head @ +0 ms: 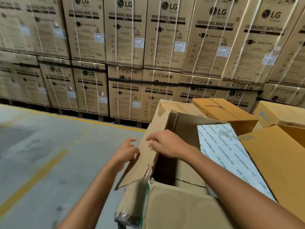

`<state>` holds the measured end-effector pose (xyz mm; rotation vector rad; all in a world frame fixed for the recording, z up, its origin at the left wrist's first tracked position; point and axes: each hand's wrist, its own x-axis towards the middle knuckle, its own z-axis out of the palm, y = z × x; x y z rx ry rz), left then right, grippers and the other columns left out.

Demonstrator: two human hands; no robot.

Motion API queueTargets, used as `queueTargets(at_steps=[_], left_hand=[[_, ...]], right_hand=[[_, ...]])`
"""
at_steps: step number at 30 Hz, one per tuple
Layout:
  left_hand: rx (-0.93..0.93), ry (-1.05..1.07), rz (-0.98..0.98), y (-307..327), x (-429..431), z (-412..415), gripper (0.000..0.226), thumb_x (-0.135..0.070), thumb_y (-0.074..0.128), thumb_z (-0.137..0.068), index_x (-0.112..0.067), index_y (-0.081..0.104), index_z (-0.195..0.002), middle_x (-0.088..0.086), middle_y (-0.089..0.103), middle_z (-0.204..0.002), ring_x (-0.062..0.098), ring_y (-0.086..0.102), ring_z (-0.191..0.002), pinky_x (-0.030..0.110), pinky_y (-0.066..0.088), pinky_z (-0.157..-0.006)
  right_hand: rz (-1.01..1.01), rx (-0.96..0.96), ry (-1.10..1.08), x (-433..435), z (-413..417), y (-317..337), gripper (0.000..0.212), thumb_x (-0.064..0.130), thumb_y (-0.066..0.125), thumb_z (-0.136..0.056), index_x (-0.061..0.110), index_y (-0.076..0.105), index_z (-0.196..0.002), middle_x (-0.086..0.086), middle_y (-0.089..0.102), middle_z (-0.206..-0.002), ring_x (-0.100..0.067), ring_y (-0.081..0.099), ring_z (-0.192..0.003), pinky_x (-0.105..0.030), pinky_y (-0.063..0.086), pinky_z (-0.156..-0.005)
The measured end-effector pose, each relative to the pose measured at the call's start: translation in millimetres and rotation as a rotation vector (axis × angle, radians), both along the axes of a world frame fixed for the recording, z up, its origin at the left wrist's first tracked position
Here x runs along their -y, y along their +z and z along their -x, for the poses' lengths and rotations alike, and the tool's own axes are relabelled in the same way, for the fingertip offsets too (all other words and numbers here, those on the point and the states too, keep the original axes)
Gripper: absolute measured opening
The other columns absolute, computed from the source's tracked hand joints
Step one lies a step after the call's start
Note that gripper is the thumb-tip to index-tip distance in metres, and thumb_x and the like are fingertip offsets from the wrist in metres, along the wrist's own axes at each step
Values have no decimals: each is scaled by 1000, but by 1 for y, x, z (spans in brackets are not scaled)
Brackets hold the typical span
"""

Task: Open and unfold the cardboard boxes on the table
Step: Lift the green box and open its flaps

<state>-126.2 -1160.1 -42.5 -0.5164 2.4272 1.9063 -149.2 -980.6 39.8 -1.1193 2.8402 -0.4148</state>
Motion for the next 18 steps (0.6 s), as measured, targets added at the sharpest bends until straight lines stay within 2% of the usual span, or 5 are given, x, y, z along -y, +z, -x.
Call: queueTargets(at_steps=[2, 4, 7, 13, 18], left_hand=[[-244, 31, 108, 6, -26, 4, 39, -2, 57, -90, -22, 56, -124, 1, 59, -121, 10, 58, -94, 32, 52, -82], [-382, 42, -30, 26, -39, 11, 30, 1, 55, -91, -15, 63, -115, 0, 66, -111, 12, 61, -103, 26, 51, -85], [-345, -84, -259, 59, -53, 22, 26, -13, 57, -96, -2, 65, -117, 4, 67, -109, 10, 60, -99, 22, 44, -78], [-151, -273, 325, 86, -79, 78, 27, -26, 61, -94, -9, 58, -114, 6, 61, -111, 10, 54, -84, 26, 42, -64], [-107, -307, 714, 99, -111, 103, 45, -16, 57, -89, -4, 50, -131, 17, 59, -127, 29, 58, -112, 34, 49, -86]], right_hand=[[191, -1, -69, -15, 5, 8, 31, 24, 49, -99, 20, 70, -122, -1, 69, -125, -20, 60, -118, -38, 47, -102], [232, -46, -188, -34, 12, 14, 35, 23, 47, -94, 26, 70, -119, 1, 70, -124, -21, 62, -116, -40, 49, -100], [-127, -21, -433, -72, 20, 11, 40, 30, 51, -88, 28, 63, -126, -7, 59, -136, -34, 52, -126, -47, 47, -101], [-644, 172, -556, -118, 10, -20, 83, 60, 69, -81, 30, 36, -151, -14, -7, -166, -46, -13, -149, -77, 11, -106], [-674, 173, -491, -133, 7, -17, 62, 40, 69, -79, 24, 56, -137, -12, -5, -167, -41, -10, -151, -71, 10, -114]])
